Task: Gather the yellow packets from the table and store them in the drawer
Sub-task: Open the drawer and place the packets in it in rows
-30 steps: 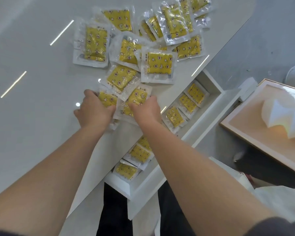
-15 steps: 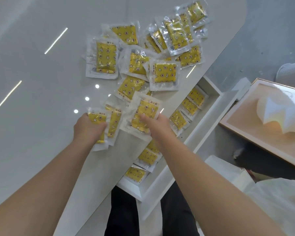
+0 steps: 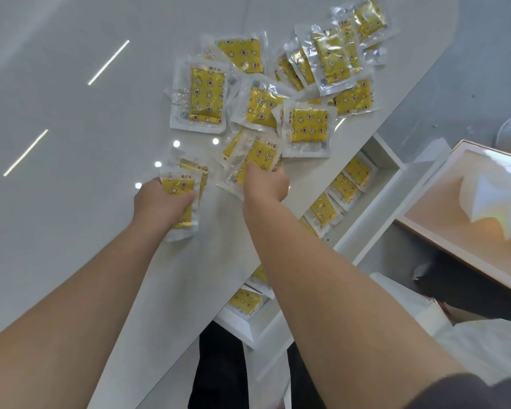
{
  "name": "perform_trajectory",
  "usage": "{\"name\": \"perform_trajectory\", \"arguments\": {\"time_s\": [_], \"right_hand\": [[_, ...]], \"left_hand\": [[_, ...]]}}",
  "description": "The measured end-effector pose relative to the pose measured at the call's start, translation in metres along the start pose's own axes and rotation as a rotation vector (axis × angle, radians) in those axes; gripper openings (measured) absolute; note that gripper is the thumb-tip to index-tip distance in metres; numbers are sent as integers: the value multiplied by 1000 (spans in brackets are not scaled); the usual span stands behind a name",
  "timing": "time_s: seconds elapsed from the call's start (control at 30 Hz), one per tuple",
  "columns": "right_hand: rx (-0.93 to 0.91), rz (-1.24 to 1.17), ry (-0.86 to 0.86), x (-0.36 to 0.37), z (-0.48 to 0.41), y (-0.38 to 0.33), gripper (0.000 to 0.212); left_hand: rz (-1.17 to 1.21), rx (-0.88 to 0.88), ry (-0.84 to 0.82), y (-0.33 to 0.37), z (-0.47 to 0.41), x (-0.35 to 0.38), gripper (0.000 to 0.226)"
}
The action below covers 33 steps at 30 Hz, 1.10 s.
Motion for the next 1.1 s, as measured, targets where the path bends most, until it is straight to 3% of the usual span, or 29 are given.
{"name": "perform_trajectory", "arguments": {"time_s": [0.13, 0.3, 0.53, 0.77, 0.87, 0.97, 1.03, 1.1], "right_hand": [[-75, 33, -77, -15, 10, 7, 8], [-84, 158, -349, -68, 18, 35, 11], [-183, 409, -547, -180, -45, 72, 28], [-397, 822, -595, -230, -119, 78, 34], [-487, 927, -579, -219, -131, 79, 33], [-606, 1028, -578, -199, -139, 83, 29], [-630, 1054, -623, -183, -141, 92, 24], [-626, 1092, -673, -165, -142, 105, 32]], "left_hand": [[37, -10, 0, -12, 9, 8, 14], [117, -4, -43, -33, 45, 31, 4], [133, 40, -136, -76, 111, 119, 15], [148, 137, 79, -102, 137, 198, 9], [252, -31, 54, -120, 129, 228, 8], [460, -344, 70, -147, 113, 255, 8], [685, -487, 38, -164, 100, 270, 27], [771, -566, 0, -177, 88, 281, 59]]}}
Point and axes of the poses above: each hand's wrist, its own z-axis away from the middle knuckle, its own x-axis out of the palm, y = z × x, the point moved 4 cm from there along -z, towards the middle knuckle, and after that the axes turned 5 degrees about -x, right-handed, at the moved point
